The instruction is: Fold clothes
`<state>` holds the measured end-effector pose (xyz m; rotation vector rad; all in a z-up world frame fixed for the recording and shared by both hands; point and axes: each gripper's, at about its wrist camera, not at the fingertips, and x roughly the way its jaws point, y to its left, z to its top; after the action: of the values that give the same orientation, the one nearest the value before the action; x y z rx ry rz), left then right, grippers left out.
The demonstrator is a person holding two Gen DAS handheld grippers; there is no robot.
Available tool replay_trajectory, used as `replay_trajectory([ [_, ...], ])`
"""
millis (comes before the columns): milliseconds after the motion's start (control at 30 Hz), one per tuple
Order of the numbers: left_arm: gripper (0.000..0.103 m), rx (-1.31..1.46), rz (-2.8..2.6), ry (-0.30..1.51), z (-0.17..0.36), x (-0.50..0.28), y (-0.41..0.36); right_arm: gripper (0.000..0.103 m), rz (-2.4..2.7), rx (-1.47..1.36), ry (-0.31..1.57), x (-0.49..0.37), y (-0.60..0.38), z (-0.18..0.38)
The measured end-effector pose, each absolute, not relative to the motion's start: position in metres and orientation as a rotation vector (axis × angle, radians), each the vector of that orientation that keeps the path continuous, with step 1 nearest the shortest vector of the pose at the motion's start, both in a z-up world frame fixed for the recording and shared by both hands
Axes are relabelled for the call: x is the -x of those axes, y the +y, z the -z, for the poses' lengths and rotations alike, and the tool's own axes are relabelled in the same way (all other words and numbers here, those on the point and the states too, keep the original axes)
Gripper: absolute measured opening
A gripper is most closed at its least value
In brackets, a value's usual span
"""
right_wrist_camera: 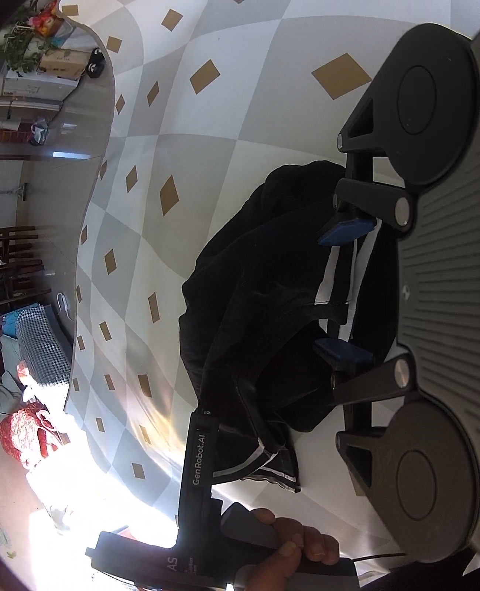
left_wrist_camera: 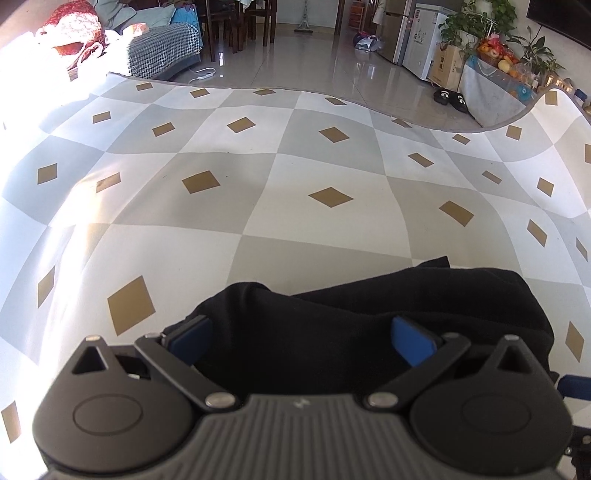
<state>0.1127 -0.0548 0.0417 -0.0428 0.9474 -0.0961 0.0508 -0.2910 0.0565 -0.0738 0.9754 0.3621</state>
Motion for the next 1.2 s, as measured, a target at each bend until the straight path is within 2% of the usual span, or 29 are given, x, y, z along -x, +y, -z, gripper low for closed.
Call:
replay_trajectory([
  [200,0.103,0.049,0.109,0.953,-0.044,-0.111,-0.053,0.055,-0.331,0.154,0.962,-0.061,-0.279,-0.045],
  [267,0.103,0.055,0.117,0.949,-0.047,-0.11,-0.052,0.049,-0.32,0.163,0.954,-0.063,-0.277,-0.045],
  [333,0.103,0.057,0.133,0.947,-0.051,-0.108,-0.051,0.033,-0.308,0.164,0.946,-0.066,-0.276,-0.046],
  [433,0.103,0.052,0.158,0.944,-0.057,-0.105,-0.05,0.021,-0.307,0.142,0.917,-0.069,-0.275,-0.053],
  [800,0.103,-0.097,0.324,0.91,-0.072,-0.074,-0.076,0.012,-0.241,-0.116,0.803,-0.097,-0.291,-0.084],
  [1000,0.103,-0.128,0.387,0.917,-0.068,-0.064,-0.087,0.012,-0.215,-0.193,0.792,-0.111,-0.294,-0.089],
  [1067,0.103,-0.154,0.382,0.923,-0.062,-0.065,-0.091,0.015,-0.221,-0.196,0.802,-0.112,-0.295,-0.088],
  [1133,0.103,-0.17,0.356,0.94,-0.055,-0.069,-0.092,0.033,-0.228,-0.178,0.81,-0.111,-0.295,-0.087],
  [1200,0.103,-0.163,0.332,0.959,-0.048,-0.075,-0.091,0.039,-0.248,-0.156,0.83,-0.106,-0.295,-0.086],
])
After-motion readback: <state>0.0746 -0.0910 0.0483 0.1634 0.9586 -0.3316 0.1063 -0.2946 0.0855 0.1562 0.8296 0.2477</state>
